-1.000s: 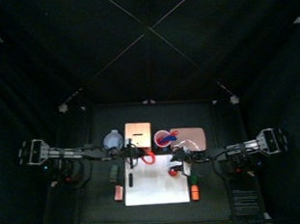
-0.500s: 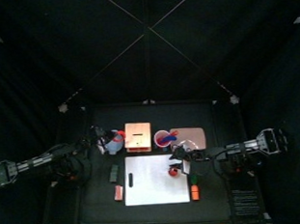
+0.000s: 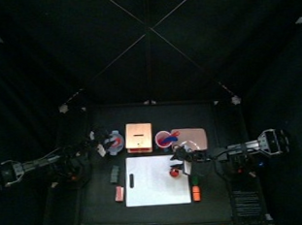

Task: Get the cutter from the drawer then cut the dough then place the extra dough in the bowl
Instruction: Place the extra dough in the bowl

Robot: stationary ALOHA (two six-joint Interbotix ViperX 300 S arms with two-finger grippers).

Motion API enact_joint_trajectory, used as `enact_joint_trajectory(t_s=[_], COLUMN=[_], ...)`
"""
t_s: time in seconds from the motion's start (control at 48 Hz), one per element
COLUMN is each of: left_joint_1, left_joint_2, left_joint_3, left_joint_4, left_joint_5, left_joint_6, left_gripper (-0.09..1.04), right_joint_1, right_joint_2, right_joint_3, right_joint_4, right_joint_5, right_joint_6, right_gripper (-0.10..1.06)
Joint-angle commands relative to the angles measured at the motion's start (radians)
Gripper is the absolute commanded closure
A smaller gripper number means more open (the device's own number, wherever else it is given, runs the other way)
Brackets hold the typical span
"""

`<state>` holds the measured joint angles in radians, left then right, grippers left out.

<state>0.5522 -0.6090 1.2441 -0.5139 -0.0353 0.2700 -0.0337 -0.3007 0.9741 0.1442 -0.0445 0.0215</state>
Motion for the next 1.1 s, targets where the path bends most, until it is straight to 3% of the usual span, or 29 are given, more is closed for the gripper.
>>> enact_joint_trajectory(t_s=[0.021, 0.167, 0.354, 1.104], left_joint_1=[0.005, 0.012, 0.017, -0.011], left_joint_2=[0.017, 0.017, 0.014, 0.012], left_joint_3=[-0.032, -0.018, -0.011, -0.009], left_joint_4=[-0.216, -0.422, -0.577, -0.551], left_joint_5=[-0.018, -0.028, -0.015, -0.003], left_joint_6=[-0.008, -0.009, -0.008, -0.008], left_gripper=[0.01, 0.01, 0.01, 0.01], right_joint_1=[0.002, 0.0, 0.002, 0.005], right_joint_2=[-0.011, -0.011, -0.011, 0.011], right_joint_3=[-0.011, -0.009, -0.009, -0.015], right_joint_4=[0.005, 0.005, 0.006, 0.017], right_joint_5=[-0.008, -0.003, -0.002, 0.0], right_joint_6=[0.002, 0.002, 0.003, 0.003], right_gripper=[0.17, 0.17, 0.17, 0.17])
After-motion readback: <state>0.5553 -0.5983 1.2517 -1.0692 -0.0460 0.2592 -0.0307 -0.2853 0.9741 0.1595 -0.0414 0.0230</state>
